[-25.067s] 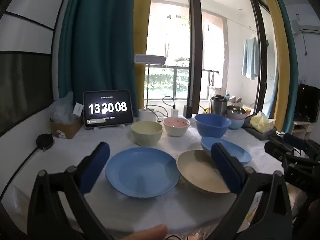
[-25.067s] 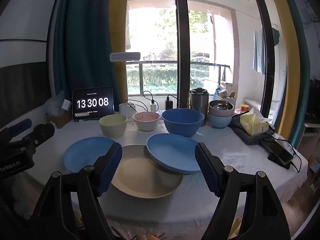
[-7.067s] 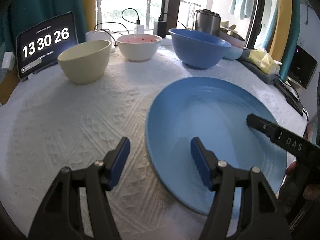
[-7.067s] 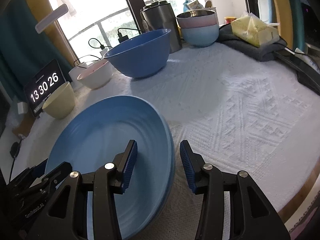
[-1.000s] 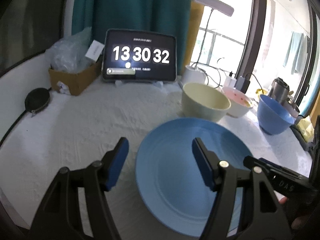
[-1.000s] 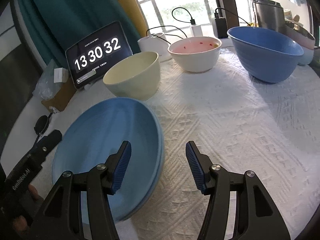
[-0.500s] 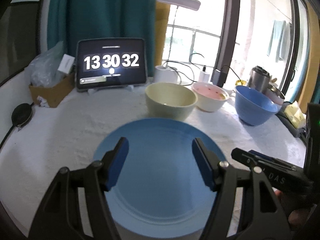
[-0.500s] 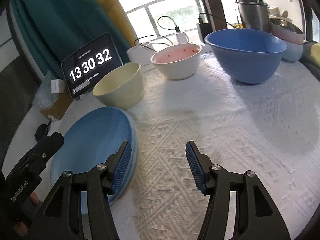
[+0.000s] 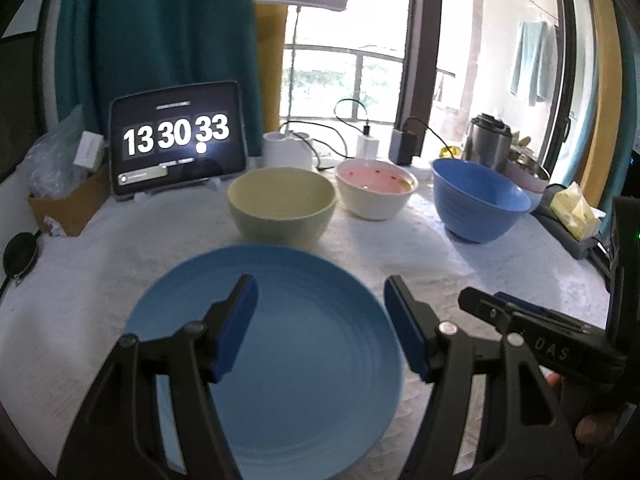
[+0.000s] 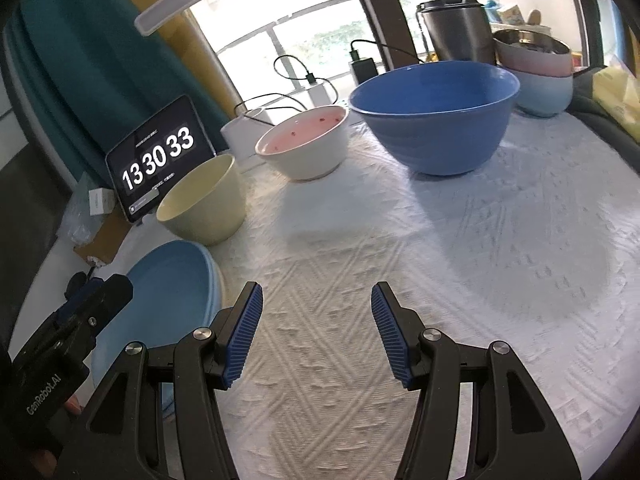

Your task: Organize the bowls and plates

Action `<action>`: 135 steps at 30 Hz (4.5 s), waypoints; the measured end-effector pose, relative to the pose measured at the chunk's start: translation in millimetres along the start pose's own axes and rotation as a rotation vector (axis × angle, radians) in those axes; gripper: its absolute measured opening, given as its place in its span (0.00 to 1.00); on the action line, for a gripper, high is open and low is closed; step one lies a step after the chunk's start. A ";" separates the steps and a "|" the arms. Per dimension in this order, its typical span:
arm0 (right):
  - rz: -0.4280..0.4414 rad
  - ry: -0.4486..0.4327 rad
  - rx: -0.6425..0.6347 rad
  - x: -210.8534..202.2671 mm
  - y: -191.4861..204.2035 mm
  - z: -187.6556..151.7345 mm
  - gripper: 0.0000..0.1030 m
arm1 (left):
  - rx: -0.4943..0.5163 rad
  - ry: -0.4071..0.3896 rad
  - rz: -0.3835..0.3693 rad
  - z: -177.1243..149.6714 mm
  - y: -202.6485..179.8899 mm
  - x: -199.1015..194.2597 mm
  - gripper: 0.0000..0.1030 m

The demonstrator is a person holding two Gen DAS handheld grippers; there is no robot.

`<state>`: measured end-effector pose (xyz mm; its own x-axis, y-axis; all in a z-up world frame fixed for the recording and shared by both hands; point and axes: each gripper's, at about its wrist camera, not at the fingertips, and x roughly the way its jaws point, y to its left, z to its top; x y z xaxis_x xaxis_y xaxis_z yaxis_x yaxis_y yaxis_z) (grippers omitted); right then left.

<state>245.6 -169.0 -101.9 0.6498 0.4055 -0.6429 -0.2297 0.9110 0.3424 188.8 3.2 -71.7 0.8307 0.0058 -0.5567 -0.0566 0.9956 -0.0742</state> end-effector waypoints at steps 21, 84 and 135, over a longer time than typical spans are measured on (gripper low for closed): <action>-0.050 -0.065 0.041 -13.4 -56.7 21.6 0.58 | 0.076 0.001 -0.084 24.4 -58.5 27.4 0.65; -0.181 -0.073 0.077 -42.2 -97.6 73.4 0.09 | 0.032 0.082 -0.224 26.8 -110.9 50.5 0.23; -0.175 -0.016 -0.022 -58.8 -68.9 48.5 0.30 | 0.032 0.116 -0.210 15.6 -50.7 -2.2 0.50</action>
<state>258.4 -259.3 -54.5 0.6926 0.2393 -0.6805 -0.1273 0.9691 0.2112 198.5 -45.8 -53.8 0.7529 -0.2109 -0.6234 0.1299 0.9762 -0.1734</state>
